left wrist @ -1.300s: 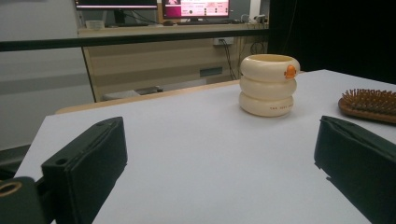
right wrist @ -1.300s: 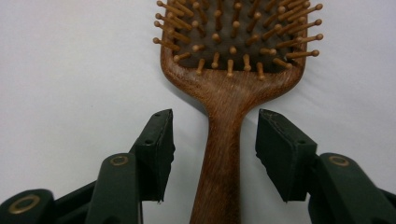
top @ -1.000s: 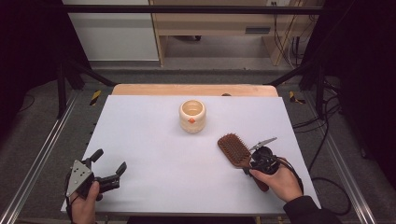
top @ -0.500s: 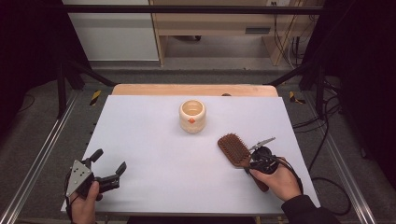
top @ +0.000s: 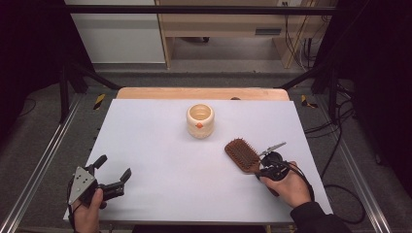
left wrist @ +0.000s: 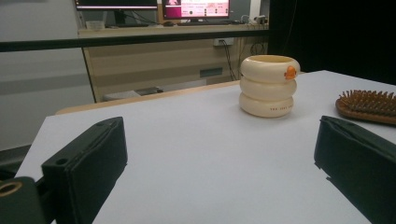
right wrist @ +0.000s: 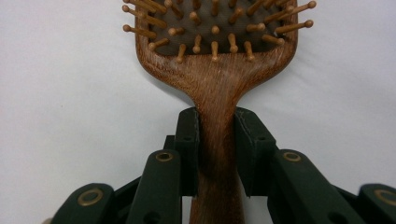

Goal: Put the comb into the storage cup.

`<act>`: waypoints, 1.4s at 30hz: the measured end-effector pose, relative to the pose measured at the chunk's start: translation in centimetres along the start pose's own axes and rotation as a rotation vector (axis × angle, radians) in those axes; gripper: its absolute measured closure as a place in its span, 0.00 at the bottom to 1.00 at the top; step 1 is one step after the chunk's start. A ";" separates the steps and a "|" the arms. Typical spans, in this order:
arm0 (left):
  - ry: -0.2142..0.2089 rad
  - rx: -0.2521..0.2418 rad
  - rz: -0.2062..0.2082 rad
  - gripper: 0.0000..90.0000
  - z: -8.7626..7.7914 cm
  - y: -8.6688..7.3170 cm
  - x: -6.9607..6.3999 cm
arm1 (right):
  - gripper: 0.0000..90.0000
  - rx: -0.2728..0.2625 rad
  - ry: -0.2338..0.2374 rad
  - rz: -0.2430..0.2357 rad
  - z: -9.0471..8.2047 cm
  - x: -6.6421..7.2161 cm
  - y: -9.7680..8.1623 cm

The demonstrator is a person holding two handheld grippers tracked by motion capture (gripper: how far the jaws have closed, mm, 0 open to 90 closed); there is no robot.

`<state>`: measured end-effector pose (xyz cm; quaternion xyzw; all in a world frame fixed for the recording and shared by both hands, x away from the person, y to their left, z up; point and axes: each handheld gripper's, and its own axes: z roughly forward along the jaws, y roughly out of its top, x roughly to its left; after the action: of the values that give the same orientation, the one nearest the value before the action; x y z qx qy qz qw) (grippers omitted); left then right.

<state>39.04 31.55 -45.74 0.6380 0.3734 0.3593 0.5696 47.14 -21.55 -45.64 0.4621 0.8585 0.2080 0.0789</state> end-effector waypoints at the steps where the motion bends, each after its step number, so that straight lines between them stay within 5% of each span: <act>1: 0.000 0.000 0.000 0.03 0.0 0.0 0.0 | 0.80 0.004 0.001 -0.001 0.0 0.0 0.1; 12: 0.002 -0.003 -0.004 0.03 0.0 0.0 0.1 | 0.81 -0.006 -0.015 -0.074 -0.1 0.2 0.0; 19: 0.016 -0.029 0.007 0.03 -0.3 0.3 -0.1 | 0.81 -0.134 -0.022 -0.067 -1.1 -0.4 -0.7; 24: 0.010 -0.040 -0.022 0.04 -0.3 0.6 -0.2 | 0.81 -0.207 -0.006 -0.076 -2.1 -0.6 -0.8; 30: -0.065 -0.022 -0.019 0.04 0.7 2.8 -1.6 | 0.81 -0.366 0.014 -0.059 -3.2 -1.0 -1.0; 38: -0.138 -0.007 0.007 0.05 3.1 5.2 -4.3 | 0.81 -0.478 0.009 -0.074 -3.9 -1.3 -1.0; 41: -0.179 -0.007 -0.002 0.05 4.3 6.1 -5.6 | 0.81 -0.547 0.023 -0.075 -4.0 -1.4 -0.9; 42: -0.208 0.019 -0.034 0.05 5.2 6.5 -6.4 | 0.81 -0.567 0.031 -0.078 -4.1 -1.2 -0.9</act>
<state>41.12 23.01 -39.95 0.6708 0.3264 0.2776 0.6053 45.77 -24.15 -42.40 0.3848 0.7843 0.4437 0.2000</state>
